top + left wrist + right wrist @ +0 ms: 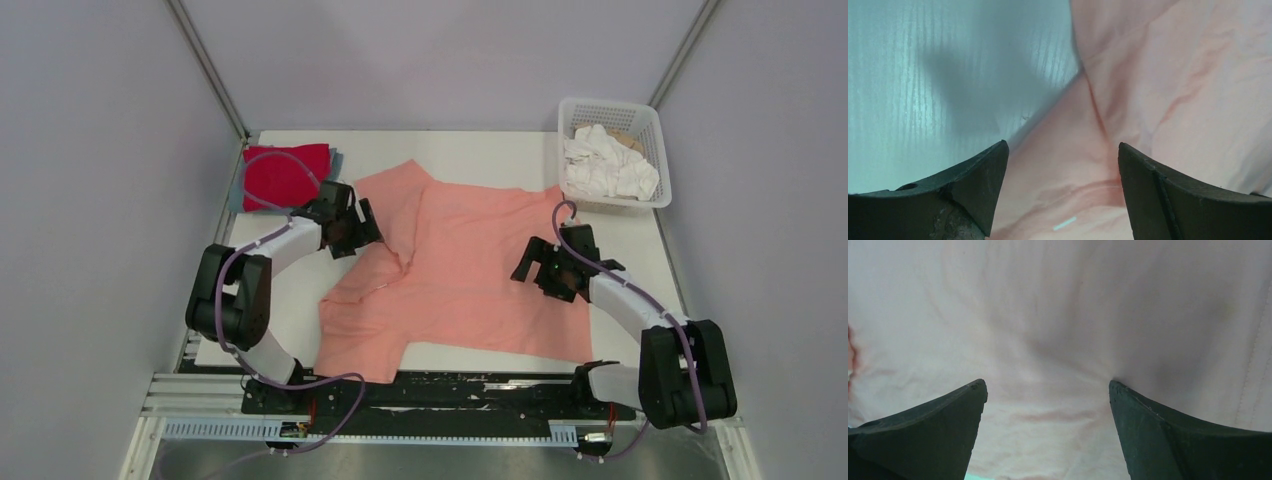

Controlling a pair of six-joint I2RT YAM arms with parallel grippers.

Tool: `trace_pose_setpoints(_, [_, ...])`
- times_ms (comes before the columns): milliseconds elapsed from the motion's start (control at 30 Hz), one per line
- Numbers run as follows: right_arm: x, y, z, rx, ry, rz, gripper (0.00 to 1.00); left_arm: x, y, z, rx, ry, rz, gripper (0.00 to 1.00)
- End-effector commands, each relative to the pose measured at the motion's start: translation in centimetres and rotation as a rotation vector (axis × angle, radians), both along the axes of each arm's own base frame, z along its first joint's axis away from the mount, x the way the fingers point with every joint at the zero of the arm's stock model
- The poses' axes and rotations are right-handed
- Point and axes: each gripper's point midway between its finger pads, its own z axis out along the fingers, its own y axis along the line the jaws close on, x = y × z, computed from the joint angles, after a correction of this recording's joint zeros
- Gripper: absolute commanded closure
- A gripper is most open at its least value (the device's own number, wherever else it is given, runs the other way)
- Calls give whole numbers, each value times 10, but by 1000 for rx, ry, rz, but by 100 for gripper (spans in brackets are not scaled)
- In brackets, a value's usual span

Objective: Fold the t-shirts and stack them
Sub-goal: Flatten out the tshirt

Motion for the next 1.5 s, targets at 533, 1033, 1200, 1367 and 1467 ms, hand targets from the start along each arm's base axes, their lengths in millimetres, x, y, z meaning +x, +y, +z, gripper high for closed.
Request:
trace_pose_setpoints(533, [-30, -33, -14, -108, 91, -5, 0, 53, -45, -4, 19, 6, -83, 17])
trace_pose_setpoints(1033, [-25, -35, -7, -117, 55, -12, 0, 99, -22, -25, 43, 99, -34, 21])
trace_pose_setpoints(1200, [-24, -37, -5, -116, 49, -21, 0, 98, -35, -34, -21, 131, -55, 25])
trace_pose_setpoints(1367, [-23, -38, -4, -116, 46, -27, 0, 99, -48, -33, -98, 114, -71, 35])
trace_pose_setpoints(1467, [-23, -39, -4, -117, 46, -31, 0, 102, -57, -37, -139, 117, -86, 47])
